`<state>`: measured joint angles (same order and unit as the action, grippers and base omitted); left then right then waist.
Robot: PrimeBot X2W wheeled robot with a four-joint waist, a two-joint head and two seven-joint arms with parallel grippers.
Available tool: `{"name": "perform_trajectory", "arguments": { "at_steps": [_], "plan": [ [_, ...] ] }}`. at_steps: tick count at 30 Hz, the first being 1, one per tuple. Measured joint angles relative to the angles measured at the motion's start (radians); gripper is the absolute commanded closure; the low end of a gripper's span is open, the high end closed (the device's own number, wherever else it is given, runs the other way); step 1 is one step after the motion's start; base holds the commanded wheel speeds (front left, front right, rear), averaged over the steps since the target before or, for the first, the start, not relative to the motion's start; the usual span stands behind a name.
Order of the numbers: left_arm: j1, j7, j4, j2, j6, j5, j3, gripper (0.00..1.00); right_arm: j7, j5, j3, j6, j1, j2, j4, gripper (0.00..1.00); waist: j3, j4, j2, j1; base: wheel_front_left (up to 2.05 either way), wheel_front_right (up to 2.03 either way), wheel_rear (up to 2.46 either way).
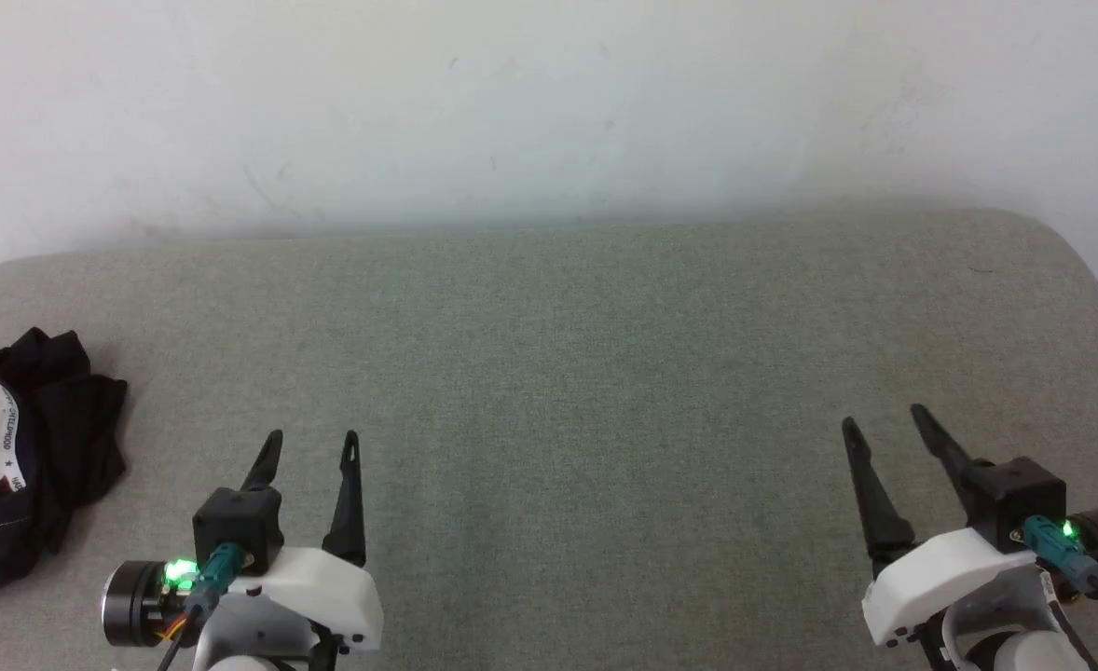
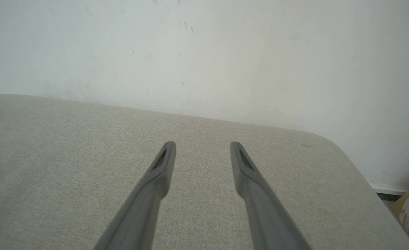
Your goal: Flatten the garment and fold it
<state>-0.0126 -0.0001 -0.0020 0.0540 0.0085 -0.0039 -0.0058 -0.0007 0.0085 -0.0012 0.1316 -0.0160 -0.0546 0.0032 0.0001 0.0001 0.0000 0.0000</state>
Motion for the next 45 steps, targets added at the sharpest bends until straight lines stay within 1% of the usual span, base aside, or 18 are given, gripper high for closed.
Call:
{"name": "perform_trajectory", "arguments": {
  "at_steps": [24,35,45],
  "plan": [
    [-0.009,-0.045,-0.012,0.0,0.001,-0.042,-0.002,0.0,-0.046,0.048,-0.06,0.0,-0.012,0.0,0.009,0.0,-0.009,0.008,0.0,0.0,0.0,0.0,0.0],
    [-0.013,-0.072,-0.022,0.0,0.015,-0.053,-0.002,0.0,-0.071,0.057,-0.081,0.0,-0.017,0.0,0.009,0.0,-0.007,0.035,0.0,0.0,0.0,0.0,0.0],
    [-0.029,-0.09,-0.033,0.0,0.025,-0.063,-0.002,0.0,-0.09,0.075,-0.063,0.0,-0.029,0.0,0.022,0.0,-0.014,0.087,0.0,0.0,0.0,0.0,0.0]
  ]
}}
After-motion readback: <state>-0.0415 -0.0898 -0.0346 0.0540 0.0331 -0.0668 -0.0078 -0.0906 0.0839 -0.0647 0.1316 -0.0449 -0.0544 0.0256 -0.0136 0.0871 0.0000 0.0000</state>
